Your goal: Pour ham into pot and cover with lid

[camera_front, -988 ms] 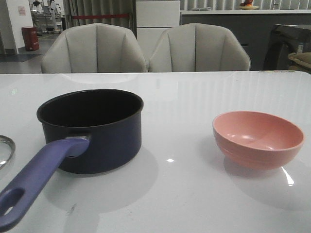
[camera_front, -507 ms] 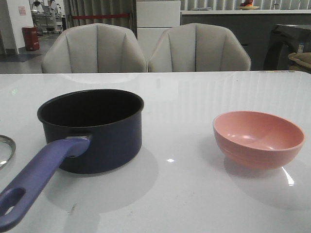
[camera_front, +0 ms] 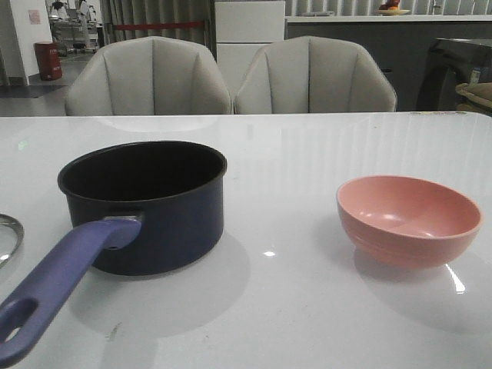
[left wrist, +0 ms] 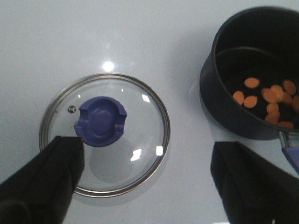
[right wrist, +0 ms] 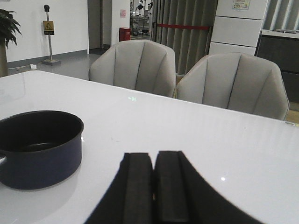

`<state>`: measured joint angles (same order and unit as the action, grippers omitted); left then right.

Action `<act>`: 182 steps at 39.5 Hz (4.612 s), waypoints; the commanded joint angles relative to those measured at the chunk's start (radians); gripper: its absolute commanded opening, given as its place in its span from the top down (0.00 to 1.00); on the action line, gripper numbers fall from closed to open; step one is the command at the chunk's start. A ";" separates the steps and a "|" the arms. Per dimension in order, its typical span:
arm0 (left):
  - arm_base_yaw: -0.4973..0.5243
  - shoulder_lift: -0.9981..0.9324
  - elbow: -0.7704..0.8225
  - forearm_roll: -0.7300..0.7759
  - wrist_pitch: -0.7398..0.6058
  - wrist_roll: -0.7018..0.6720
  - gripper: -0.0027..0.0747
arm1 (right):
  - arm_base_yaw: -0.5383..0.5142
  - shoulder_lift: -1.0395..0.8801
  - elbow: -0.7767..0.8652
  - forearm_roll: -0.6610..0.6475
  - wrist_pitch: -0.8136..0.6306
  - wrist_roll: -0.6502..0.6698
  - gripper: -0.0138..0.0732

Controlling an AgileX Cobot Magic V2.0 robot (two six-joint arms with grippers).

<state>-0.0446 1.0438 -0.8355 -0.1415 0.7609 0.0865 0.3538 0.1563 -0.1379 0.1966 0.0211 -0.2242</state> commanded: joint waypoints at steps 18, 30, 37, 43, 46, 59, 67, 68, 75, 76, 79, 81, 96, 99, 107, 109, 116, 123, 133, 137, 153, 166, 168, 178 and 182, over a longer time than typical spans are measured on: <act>0.060 0.356 -0.217 -0.037 0.081 -0.004 0.19 | 0.000 0.010 -0.027 -0.008 -0.082 -0.008 0.68; 0.106 0.506 -0.293 -0.040 0.178 0.034 0.07 | 0.000 0.010 -0.027 -0.008 -0.082 -0.008 0.68; 0.106 0.580 -0.354 -0.036 0.190 0.043 0.07 | 0.000 0.010 -0.027 -0.008 -0.082 -0.008 0.68; 0.106 0.640 -0.396 -0.034 0.233 0.052 0.07 | 0.000 0.010 -0.027 -0.008 -0.082 -0.008 0.68; 0.106 0.671 -0.414 -0.034 0.258 0.052 0.07 | 0.000 0.010 -0.027 -0.008 -0.082 -0.008 0.68; 0.106 0.743 -0.414 -0.017 0.269 0.052 0.07 | 0.000 0.010 -0.027 -0.008 -0.082 -0.008 0.68; 0.106 0.757 -0.414 -0.009 0.253 0.052 0.07 | 0.000 0.010 -0.027 -0.008 -0.082 -0.008 0.68; 0.106 0.758 -0.414 -0.009 0.252 0.052 0.07 | 0.000 0.010 -0.027 -0.008 -0.082 -0.008 0.68; 0.106 0.768 -0.414 0.011 0.249 0.052 0.08 | 0.000 0.010 -0.027 -0.008 -0.082 -0.008 0.68; 0.106 0.772 -0.414 0.010 0.251 0.052 0.09 | 0.000 0.010 -0.027 -0.008 -0.082 -0.008 0.68; 0.106 0.780 -0.414 0.011 0.251 0.052 0.12 | 0.000 0.010 -0.027 -0.008 -0.082 -0.008 0.68; 0.106 0.782 -0.414 0.011 0.251 0.052 0.14 | 0.000 0.010 -0.027 -0.008 -0.082 -0.008 0.68; 0.106 0.791 -0.414 0.013 0.240 0.052 0.34 | 0.000 0.010 -0.027 -0.008 -0.082 -0.008 0.68; 0.106 0.791 -0.414 0.013 0.240 0.052 0.45 | 0.000 0.010 -0.027 -0.008 -0.082 -0.008 0.68; 0.106 0.791 -0.414 0.013 0.240 0.052 0.69 | 0.000 0.010 -0.027 -0.008 -0.082 -0.008 0.68; 0.106 0.791 -0.414 0.013 0.240 0.052 0.74 | 0.000 0.010 -0.027 -0.008 -0.082 -0.008 0.68; 0.106 0.791 -0.414 0.013 0.240 0.052 0.81 | 0.000 0.010 -0.027 -0.008 -0.082 -0.008 0.68; 0.106 0.791 -0.419 0.013 0.242 0.052 0.82 | 0.000 0.010 -0.027 -0.008 -0.082 -0.008 0.68; 0.106 0.764 -0.469 0.013 0.263 0.052 0.82 | 0.000 0.010 -0.027 -0.008 -0.082 -0.008 0.68; 0.106 0.744 -0.489 0.013 0.261 0.052 0.82 | 0.000 0.010 -0.027 -0.008 -0.082 -0.008 0.68; 0.101 0.699 -0.641 0.013 0.403 0.052 0.82 | 0.000 0.010 -0.027 -0.008 -0.082 -0.008 0.68; -0.028 0.699 -0.809 0.062 0.496 0.052 0.82 | 0.000 0.010 -0.027 -0.008 -0.082 -0.008 0.68; -0.062 0.701 -0.829 0.092 0.511 0.052 0.82 | 0.000 0.010 -0.027 -0.008 -0.082 -0.008 0.68; -0.196 0.707 -0.911 0.120 0.525 0.052 0.82 | 0.000 0.010 -0.027 -0.008 -0.082 -0.008 0.68; -0.239 0.712 -0.935 0.120 0.525 0.052 0.82 | 0.000 0.010 -0.027 -0.008 -0.082 -0.008 0.68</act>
<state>-0.2498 1.8061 -1.7188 -0.0263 1.2429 0.1434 0.3538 0.1563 -0.1379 0.1966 0.0211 -0.2242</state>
